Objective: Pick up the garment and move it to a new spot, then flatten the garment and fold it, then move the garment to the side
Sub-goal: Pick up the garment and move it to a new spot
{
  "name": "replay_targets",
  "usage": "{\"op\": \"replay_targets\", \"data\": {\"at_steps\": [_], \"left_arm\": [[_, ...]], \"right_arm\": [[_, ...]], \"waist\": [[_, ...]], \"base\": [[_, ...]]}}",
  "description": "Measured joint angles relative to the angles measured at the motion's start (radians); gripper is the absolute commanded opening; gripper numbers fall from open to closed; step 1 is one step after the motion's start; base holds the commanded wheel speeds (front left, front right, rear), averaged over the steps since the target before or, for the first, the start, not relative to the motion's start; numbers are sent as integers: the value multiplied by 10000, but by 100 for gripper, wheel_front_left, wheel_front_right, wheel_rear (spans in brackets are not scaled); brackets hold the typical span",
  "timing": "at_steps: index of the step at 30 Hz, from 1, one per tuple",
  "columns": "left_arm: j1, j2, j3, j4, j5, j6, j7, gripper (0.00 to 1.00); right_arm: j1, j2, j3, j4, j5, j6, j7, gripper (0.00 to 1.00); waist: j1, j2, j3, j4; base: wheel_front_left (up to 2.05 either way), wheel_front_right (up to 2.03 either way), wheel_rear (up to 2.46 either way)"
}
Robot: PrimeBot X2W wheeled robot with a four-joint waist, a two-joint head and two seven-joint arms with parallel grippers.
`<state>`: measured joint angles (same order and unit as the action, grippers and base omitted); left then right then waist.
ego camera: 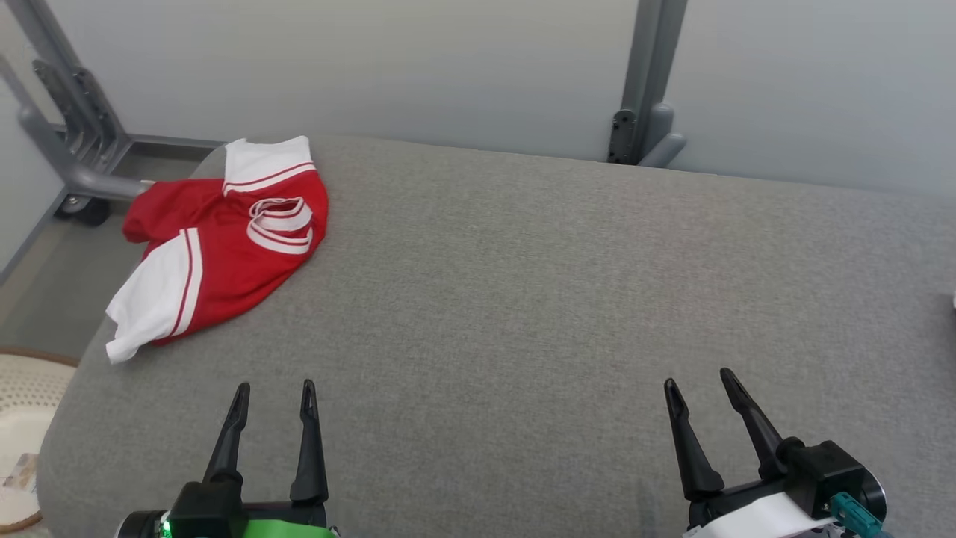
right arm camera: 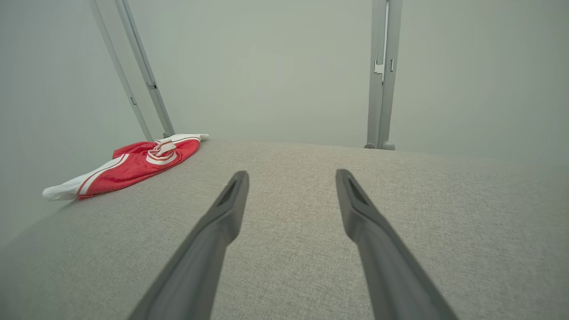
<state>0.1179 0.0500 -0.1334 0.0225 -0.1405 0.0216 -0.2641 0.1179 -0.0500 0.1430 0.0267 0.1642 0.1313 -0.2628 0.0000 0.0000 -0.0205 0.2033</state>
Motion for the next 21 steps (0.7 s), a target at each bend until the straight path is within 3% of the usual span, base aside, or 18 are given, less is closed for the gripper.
{"op": "replay_targets", "data": {"at_steps": [12,21], "left_arm": [[1,2,-81,-297,-151,270,0,100],[-71,2,-140,-368,-345,316,0,100]], "right_arm": [[-203,13,102,-2,332,0,0,100],[-187,13,128,33,261,0,0,100]], "waist": [[0,0,198,1829],[0,0,399,2780]], "base": [[0,0,0],[0,0,0]]}}
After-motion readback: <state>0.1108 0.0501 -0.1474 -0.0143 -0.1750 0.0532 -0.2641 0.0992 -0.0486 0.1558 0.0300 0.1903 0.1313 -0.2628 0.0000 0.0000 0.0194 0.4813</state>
